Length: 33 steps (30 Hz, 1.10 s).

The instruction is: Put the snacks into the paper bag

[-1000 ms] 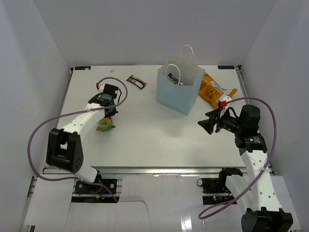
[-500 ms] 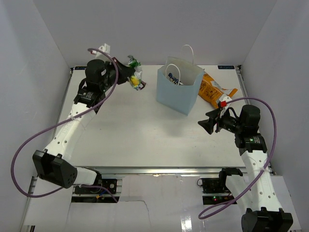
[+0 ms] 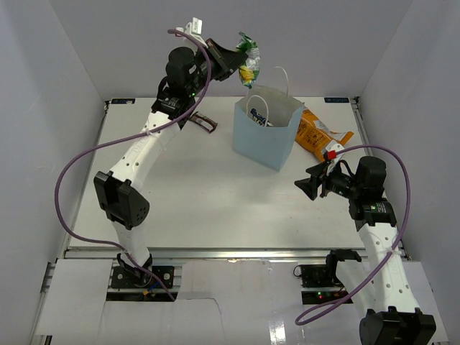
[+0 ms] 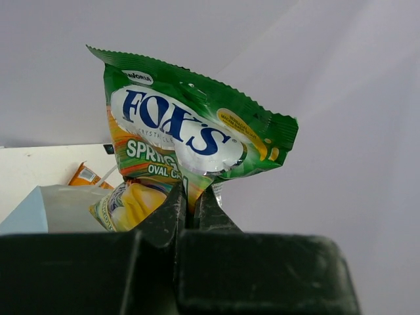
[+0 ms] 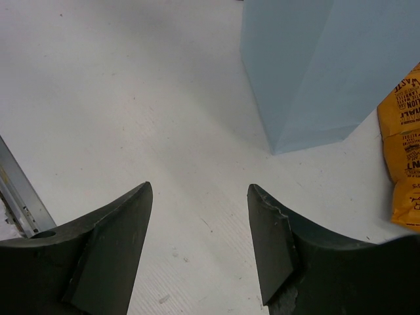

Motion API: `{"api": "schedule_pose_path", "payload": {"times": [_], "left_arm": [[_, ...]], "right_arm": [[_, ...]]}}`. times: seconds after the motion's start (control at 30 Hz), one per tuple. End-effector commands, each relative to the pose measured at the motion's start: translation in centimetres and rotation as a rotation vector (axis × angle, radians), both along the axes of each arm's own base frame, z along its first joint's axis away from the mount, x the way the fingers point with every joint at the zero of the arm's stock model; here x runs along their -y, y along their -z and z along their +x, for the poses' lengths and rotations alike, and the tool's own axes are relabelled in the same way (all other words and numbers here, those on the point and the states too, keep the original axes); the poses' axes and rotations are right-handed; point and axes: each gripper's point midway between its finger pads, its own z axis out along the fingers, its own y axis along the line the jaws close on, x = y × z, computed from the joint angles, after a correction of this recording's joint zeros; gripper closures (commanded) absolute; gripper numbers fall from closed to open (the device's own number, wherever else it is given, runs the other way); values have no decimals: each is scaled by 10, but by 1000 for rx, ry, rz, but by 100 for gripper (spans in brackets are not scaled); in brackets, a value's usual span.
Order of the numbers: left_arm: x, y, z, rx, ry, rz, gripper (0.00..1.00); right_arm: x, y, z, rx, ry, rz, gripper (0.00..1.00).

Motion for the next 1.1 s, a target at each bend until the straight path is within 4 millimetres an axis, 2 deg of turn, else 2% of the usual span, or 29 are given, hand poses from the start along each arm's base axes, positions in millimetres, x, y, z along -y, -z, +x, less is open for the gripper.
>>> {"api": "schedule_pose_path", "payload": {"times": [0.0, 0.07, 0.27, 0.43, 0.47, 0.53, 0.6, 0.73, 0.83, 0.93, 1.07], "left_arm": [[14, -39, -12, 53, 68, -103, 100], [20, -38, -9, 42, 81, -115, 100], [33, -16, 3, -27, 63, -126, 100], [37, 25, 12, -175, 31, -104, 99], [37, 28, 13, -185, 27, -101, 95], [38, 40, 15, -213, 25, -85, 78], [41, 40, 14, -226, 39, -81, 58], [45, 30, 13, -215, 62, -78, 38], [45, 19, 8, -184, 79, -83, 31], [44, 4, 1, -133, 104, -75, 30], [35, -31, -18, 6, 116, -24, 29]], "right_arm": [[2, -6, 6, 50, 8, -7, 34], [3, -7, 6, 51, 12, -9, 34], [3, -8, 6, 56, 13, -9, 34], [5, -9, 7, 65, 27, -16, 34], [5, -9, 7, 68, 30, -17, 34], [6, -9, 7, 68, 33, -18, 34], [6, -9, 8, 64, 35, -18, 34], [6, -10, 7, 69, 34, -16, 34], [8, -10, 8, 70, 44, -17, 34], [11, -11, 9, 70, 56, -15, 34], [20, -11, 16, 56, 104, -17, 34]]}}
